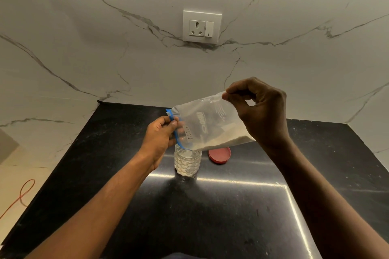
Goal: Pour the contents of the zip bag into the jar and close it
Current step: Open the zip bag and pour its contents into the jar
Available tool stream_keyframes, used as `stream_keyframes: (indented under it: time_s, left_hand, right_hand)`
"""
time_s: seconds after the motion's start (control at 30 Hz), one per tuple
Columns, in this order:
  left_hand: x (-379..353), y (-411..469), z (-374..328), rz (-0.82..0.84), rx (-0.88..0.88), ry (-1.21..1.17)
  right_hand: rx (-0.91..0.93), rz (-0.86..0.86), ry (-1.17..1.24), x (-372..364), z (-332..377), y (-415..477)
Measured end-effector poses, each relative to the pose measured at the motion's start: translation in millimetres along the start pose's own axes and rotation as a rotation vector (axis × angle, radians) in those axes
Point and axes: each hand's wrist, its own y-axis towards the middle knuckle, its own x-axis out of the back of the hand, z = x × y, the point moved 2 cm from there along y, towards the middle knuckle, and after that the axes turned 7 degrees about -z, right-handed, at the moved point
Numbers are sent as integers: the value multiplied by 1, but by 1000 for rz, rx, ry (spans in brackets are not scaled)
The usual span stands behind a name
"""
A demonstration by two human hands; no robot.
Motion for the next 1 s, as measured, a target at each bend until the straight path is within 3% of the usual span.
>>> stream_keyframes:
  time_s: [1.0]
  left_hand:
    - [1, -5, 3, -37, 78, -54]
  right_hand:
    - [-38, 65, -17, -3, 6, 0]
